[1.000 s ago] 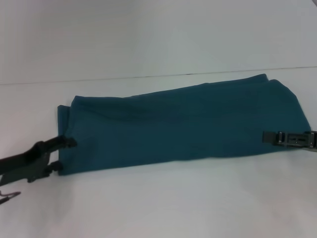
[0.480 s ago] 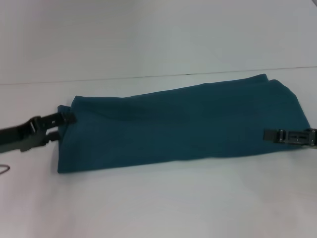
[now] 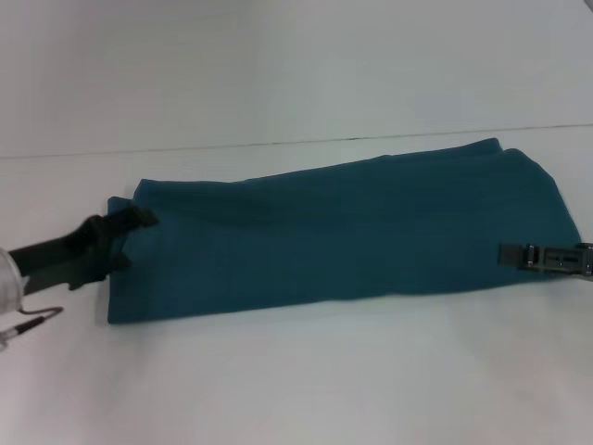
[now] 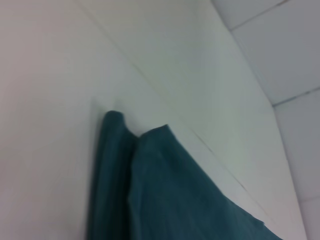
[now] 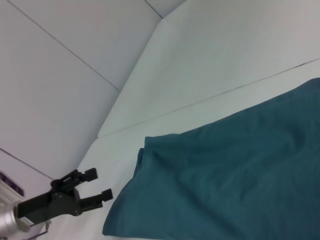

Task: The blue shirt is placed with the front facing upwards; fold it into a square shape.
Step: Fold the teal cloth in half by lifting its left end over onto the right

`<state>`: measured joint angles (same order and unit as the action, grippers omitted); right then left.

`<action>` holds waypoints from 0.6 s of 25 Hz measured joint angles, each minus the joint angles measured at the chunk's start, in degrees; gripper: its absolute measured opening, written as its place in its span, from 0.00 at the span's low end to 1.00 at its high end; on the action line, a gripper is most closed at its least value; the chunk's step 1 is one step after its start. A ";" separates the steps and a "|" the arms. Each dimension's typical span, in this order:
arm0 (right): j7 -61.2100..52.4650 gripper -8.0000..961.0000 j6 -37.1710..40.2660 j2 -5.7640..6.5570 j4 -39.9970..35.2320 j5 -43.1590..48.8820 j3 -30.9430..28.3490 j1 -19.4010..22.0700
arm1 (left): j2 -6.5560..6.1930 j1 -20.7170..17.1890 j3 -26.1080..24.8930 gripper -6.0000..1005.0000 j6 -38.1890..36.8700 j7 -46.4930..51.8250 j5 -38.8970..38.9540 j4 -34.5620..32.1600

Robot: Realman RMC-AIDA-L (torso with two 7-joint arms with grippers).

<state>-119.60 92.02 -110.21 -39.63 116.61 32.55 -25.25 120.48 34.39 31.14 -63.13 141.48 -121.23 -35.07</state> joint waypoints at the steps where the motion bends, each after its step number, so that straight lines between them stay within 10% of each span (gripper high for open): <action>1: 0.01 0.92 0.00 0.00 0.03 0.00 0.04 0.00 | 0.39 0.03 0.00 0.94 0.71 -0.09 0.04 0.31; 15: 0.16 0.92 0.27 0.29 0.08 0.11 0.48 0.20 | 1.91 -0.35 1.21 0.94 5.02 -1.32 0.66 3.19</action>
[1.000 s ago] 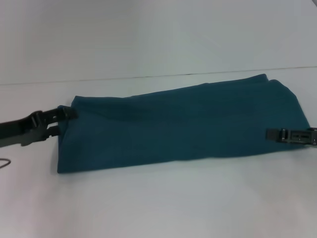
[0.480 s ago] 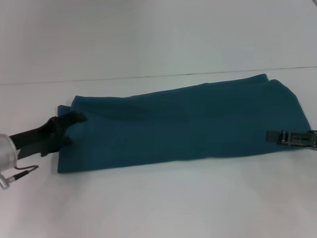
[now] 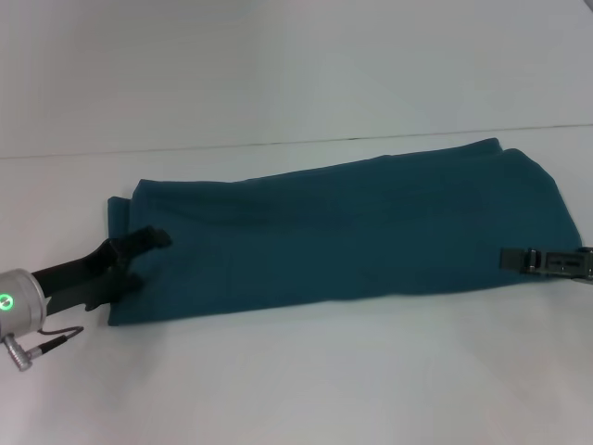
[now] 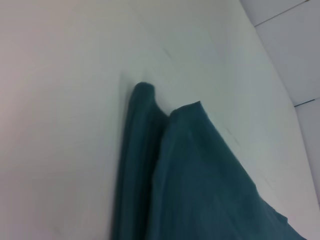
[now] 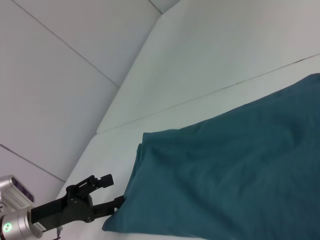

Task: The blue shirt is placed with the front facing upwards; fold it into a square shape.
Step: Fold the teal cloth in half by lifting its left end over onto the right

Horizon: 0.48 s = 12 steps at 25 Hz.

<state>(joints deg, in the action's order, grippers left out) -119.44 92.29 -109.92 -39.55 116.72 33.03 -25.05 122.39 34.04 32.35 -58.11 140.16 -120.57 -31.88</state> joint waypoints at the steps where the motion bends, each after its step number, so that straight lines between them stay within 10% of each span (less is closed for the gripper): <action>1: 0.00 0.92 0.09 0.01 0.00 0.00 0.01 0.00 | 0.01 -0.05 0.00 0.94 -0.20 -0.03 0.04 -0.01; 12: 0.00 0.92 0.27 0.06 0.10 0.00 -0.03 0.00 | -0.12 0.03 -0.30 0.94 -1.50 -0.35 1.27 -2.42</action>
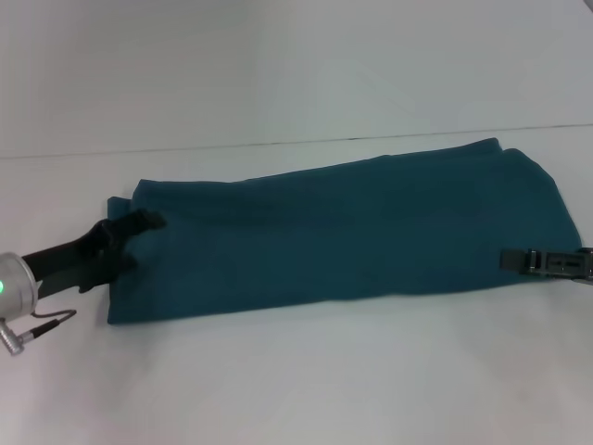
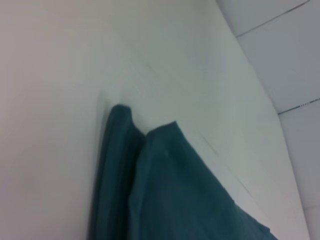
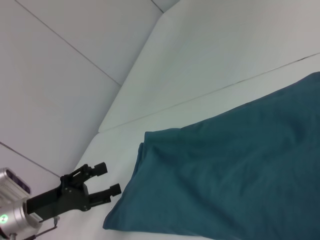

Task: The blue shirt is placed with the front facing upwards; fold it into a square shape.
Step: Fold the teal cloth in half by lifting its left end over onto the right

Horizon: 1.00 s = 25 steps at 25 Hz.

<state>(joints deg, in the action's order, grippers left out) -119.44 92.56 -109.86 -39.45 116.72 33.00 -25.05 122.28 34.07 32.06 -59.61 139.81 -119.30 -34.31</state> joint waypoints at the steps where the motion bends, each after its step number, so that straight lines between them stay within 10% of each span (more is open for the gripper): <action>1: 0.00 0.92 0.00 0.00 0.01 0.00 0.01 -0.01 | -0.06 0.19 0.17 0.94 0.35 -0.17 0.05 0.07; 20: 0.00 0.92 -0.19 -0.13 -0.01 0.00 -0.10 -0.16 | -0.41 -1.41 3.49 0.94 -1.23 -1.30 1.10 -2.56; 25: -0.01 0.92 -0.09 0.02 -0.01 0.00 -0.14 -0.01 | -3.56 -0.17 4.79 0.94 -5.37 0.55 -3.71 -5.08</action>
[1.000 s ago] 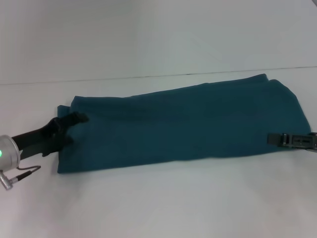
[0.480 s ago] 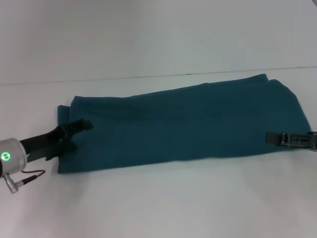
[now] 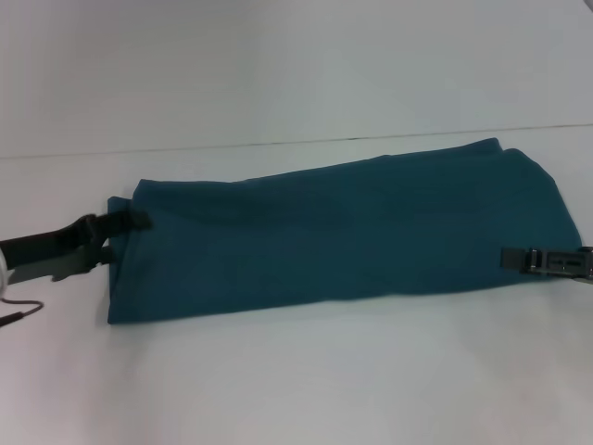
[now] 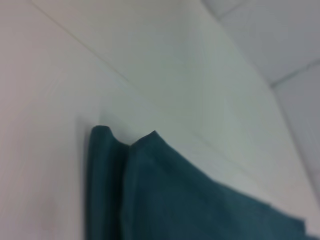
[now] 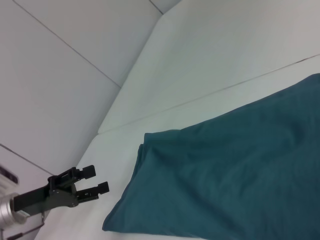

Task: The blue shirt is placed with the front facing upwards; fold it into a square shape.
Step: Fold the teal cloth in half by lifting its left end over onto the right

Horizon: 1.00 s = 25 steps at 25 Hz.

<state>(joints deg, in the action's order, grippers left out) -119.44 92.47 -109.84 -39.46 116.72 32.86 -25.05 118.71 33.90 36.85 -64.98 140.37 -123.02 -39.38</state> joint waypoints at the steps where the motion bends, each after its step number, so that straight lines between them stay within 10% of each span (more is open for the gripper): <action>1: 0.00 0.92 0.00 0.02 0.00 0.00 0.07 0.00 | -0.74 0.86 0.03 0.94 -0.41 0.61 -2.32 0.01; 25: 0.00 0.92 -0.12 0.07 -0.01 0.07 0.27 -0.36 | -0.48 5.04 6.76 0.94 14.13 2.12 -9.33 3.43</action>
<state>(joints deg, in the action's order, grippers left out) -119.44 92.35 -109.77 -39.47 116.78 33.13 -25.42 118.23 38.94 43.61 -50.85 142.49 -132.34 -35.95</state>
